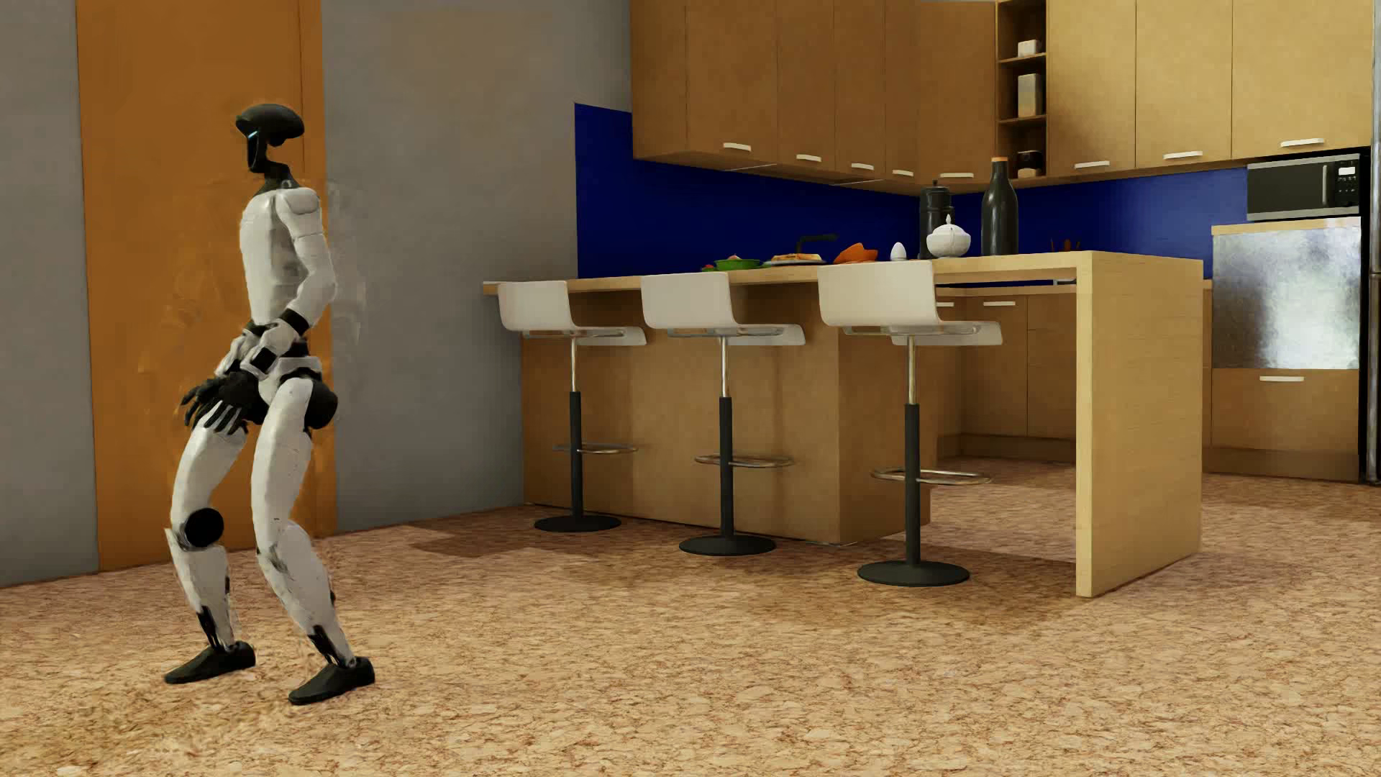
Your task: Face back
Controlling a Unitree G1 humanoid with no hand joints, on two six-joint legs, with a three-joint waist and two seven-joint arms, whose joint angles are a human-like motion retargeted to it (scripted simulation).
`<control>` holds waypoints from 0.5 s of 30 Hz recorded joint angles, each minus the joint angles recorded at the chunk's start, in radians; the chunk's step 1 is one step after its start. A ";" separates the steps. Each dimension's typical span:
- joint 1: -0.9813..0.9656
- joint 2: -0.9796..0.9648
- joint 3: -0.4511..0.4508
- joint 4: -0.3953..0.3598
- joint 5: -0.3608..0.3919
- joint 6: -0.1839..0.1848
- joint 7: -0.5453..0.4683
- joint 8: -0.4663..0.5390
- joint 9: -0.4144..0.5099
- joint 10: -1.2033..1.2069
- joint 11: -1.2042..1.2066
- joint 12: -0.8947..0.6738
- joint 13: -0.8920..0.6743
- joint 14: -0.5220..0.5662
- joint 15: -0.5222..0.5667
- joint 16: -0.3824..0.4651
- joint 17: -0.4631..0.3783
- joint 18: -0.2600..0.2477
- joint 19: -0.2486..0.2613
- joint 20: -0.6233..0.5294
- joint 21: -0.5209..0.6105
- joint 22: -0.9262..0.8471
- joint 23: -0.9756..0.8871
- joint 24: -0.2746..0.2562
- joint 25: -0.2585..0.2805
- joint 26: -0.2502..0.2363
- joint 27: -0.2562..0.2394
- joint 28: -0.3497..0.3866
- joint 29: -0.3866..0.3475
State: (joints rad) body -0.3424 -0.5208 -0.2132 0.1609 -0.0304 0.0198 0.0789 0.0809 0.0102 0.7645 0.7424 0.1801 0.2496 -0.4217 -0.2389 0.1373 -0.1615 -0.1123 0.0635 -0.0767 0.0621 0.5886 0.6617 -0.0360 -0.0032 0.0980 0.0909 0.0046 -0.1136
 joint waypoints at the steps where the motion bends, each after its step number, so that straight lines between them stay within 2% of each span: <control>1: 0.017 0.012 -0.021 0.006 0.006 -0.010 0.008 0.000 -0.003 -0.016 -0.028 -0.005 0.012 0.000 0.016 -0.005 -0.003 0.001 0.001 0.000 -0.010 0.028 -0.006 0.016 -0.002 -0.039 -0.003 0.014 0.020; 3: 0.038 0.023 -0.052 0.014 0.030 -0.028 0.011 0.008 -0.013 -0.046 -0.088 -0.017 0.028 -0.004 0.054 0.020 0.001 0.003 -0.003 0.001 -0.011 0.018 -0.013 0.038 0.009 -0.112 -0.005 0.025 0.039; 5: 0.056 0.013 -0.029 0.021 -0.017 -0.061 0.035 -0.047 0.002 -0.014 -0.058 -0.019 0.016 -0.019 0.031 0.029 -0.022 0.009 -0.001 0.005 -0.018 0.004 0.002 0.042 0.034 -0.180 0.003 0.037 0.036; 6: 0.009 0.001 0.012 0.029 -0.006 -0.064 0.006 -0.046 0.026 0.115 -0.031 -0.026 -0.009 -0.019 0.040 0.026 -0.028 0.043 -0.005 -0.015 -0.021 -0.002 0.017 0.039 0.036 -0.198 0.004 0.044 0.021; 7: -0.058 -0.015 0.044 0.017 0.013 -0.059 -0.041 -0.028 0.034 0.240 -0.016 -0.013 -0.013 0.032 0.039 0.027 -0.037 0.095 -0.003 -0.039 0.002 0.012 0.008 0.033 0.029 -0.199 -0.016 0.037 -0.005; 8: -0.090 -0.014 0.065 -0.012 0.031 -0.048 -0.094 -0.005 0.039 0.304 -0.027 0.021 -0.007 0.073 0.048 0.023 -0.038 0.173 0.002 -0.035 0.012 0.017 0.003 0.024 0.016 -0.180 -0.046 0.018 -0.038; 9: -0.083 -0.025 0.056 -0.046 0.048 -0.029 -0.130 0.022 0.015 0.237 -0.061 0.085 0.011 0.017 0.070 0.045 -0.040 0.246 0.011 -0.017 0.015 0.032 -0.005 0.015 0.009 -0.153 -0.076 -0.018 -0.071; 10: -0.001 -0.019 0.022 -0.047 0.066 -0.003 -0.149 0.029 0.006 0.070 -0.086 0.112 0.031 -0.093 0.063 0.052 -0.024 0.146 0.015 0.023 0.011 0.096 -0.011 -0.003 0.013 -0.124 -0.090 -0.049 -0.102; 11: 0.064 -0.029 -0.015 -0.059 0.029 -0.031 -0.113 -0.007 0.014 -0.016 0.004 0.108 0.035 -0.074 -0.049 0.077 0.011 0.019 0.019 0.040 0.004 0.109 -0.025 -0.019 0.027 -0.082 -0.075 -0.059 -0.121; 12: 0.044 -0.036 0.000 -0.055 0.007 -0.039 -0.068 -0.058 0.025 0.044 0.039 0.064 0.014 -0.076 -0.093 0.084 -0.004 0.048 0.020 0.045 0.004 0.027 -0.006 -0.022 0.043 -0.031 -0.053 -0.054 -0.117; 13: 0.022 -0.040 0.020 -0.039 0.026 -0.023 -0.055 -0.047 0.032 0.108 0.034 0.001 0.034 -0.084 -0.057 0.048 -0.020 0.023 -0.007 0.018 -0.021 0.045 -0.008 -0.004 0.052 -0.015 -0.046 -0.041 -0.099; 14: 0.003 -0.044 0.030 -0.038 0.022 -0.033 -0.031 -0.038 0.041 0.186 0.049 -0.018 0.033 -0.068 -0.034 0.031 -0.012 0.072 -0.037 -0.033 -0.032 0.038 0.023 0.027 0.053 -0.017 -0.046 -0.026 -0.083; 15: -0.073 -0.043 0.042 -0.032 0.035 -0.035 -0.038 -0.020 0.045 0.335 0.035 -0.023 0.025 0.029 0.019 0.038 -0.017 0.084 -0.014 -0.057 -0.015 0.046 0.034 0.055 0.047 -0.033 -0.042 -0.025 -0.072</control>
State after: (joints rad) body -0.4152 -0.5633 -0.1716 0.1288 0.0043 -0.0148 0.0413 0.0607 0.0554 1.0996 0.7778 0.1574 0.2748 -0.3925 -0.2204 0.1755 -0.1781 -0.0287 0.0494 -0.1335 0.0467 0.6345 0.6959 0.0187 0.0439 0.0649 0.0487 -0.0202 -0.1858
